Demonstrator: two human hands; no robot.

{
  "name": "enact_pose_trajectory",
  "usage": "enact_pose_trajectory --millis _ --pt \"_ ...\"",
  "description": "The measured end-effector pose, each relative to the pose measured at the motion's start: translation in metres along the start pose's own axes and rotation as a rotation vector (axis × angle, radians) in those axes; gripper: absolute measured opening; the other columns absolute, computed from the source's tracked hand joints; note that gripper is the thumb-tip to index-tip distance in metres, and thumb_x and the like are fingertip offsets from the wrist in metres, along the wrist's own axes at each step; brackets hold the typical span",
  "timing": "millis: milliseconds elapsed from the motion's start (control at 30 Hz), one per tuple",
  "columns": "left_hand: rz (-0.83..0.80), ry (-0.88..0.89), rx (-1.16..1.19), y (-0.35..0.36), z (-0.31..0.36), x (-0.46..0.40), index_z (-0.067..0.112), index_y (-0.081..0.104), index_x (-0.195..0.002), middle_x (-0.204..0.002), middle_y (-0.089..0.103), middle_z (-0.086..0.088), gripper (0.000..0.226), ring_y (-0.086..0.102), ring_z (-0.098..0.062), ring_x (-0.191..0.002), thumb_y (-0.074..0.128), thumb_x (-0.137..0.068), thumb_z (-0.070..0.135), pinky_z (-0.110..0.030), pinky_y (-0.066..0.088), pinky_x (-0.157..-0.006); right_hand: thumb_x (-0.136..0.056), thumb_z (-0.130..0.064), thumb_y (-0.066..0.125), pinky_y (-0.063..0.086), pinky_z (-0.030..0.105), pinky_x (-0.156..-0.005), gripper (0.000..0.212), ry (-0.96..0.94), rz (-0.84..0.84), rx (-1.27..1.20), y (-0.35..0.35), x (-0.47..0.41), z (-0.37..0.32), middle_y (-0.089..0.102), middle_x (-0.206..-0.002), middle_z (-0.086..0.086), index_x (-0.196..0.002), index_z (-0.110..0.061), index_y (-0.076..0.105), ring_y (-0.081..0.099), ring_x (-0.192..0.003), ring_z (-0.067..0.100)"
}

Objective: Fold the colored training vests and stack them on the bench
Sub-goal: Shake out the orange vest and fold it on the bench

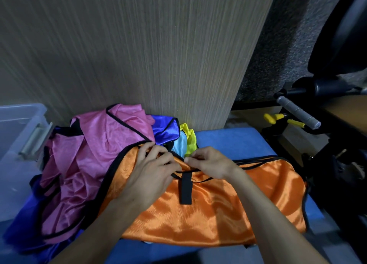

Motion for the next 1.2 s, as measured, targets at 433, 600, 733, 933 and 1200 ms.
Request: enact_pose_trajectory --millis 433,600,733,933,1200 --pt "-0.086 -0.086 0.055 0.006 -0.007 -0.002 0.035 0.073 -0.098 -0.097 0.063 0.020 0.036 0.056 -0.014 -0.104 0.087 -0.069 0.019 -0.045 0.027 -0.110 -0.090 -0.002 0.074 0.049 0.015 -0.069 0.007 -0.024 0.334 -0.643 -0.027 -0.009 -0.014 0.062 -0.081 0.008 -0.093 -0.007 0.071 0.059 -0.077 0.014" --pt "-0.132 -0.129 0.009 0.009 -0.010 -0.001 0.036 0.067 -0.112 -0.100 0.062 0.020 0.044 0.055 -0.012 -0.104 0.086 -0.073 0.035 -0.041 0.024 -0.112 -0.100 -0.015 0.063 0.046 0.035 -0.067 0.008 -0.071 0.395 -0.564 -0.033 -0.015 -0.010 0.060 -0.085 0.012 -0.093 -0.013 0.060 0.055 -0.077 0.024" --pt "-0.250 -0.136 -0.063 0.015 -0.004 -0.002 0.039 0.051 -0.135 -0.106 0.057 0.018 0.067 0.052 -0.015 -0.105 0.075 -0.076 0.061 -0.047 0.028 -0.111 -0.100 -0.016 0.063 0.047 0.024 -0.065 0.013 -0.141 0.386 -0.514 -0.033 -0.016 -0.016 0.060 -0.078 0.006 -0.094 -0.005 0.059 0.056 -0.071 0.014" --pt "-0.201 -0.095 -0.108 0.006 0.001 -0.018 0.037 0.069 -0.104 -0.084 0.061 0.015 0.042 0.053 -0.018 -0.092 0.042 -0.088 0.066 -0.047 0.029 -0.100 -0.095 -0.017 0.071 0.047 0.020 -0.064 0.012 -0.117 0.416 -0.425 -0.036 -0.018 -0.010 0.063 -0.079 -0.009 -0.087 -0.012 0.063 0.059 -0.065 0.003" --pt "-0.385 -0.279 -0.286 0.017 -0.015 -0.052 0.027 0.070 -0.093 -0.094 0.066 0.008 0.047 0.048 -0.020 -0.104 0.034 -0.102 0.055 -0.042 0.029 -0.095 -0.095 -0.018 0.070 0.040 0.024 -0.048 0.010 -0.076 0.317 -0.537 -0.036 -0.018 -0.011 0.055 -0.063 -0.007 -0.091 -0.008 0.069 0.050 -0.053 0.009"
Point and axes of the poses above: each hand's wrist, its own x-axis away from the middle knuckle, its own y-axis out of the palm, z = x × y, the point moved 8 cm from there along -x, towards the middle knuckle
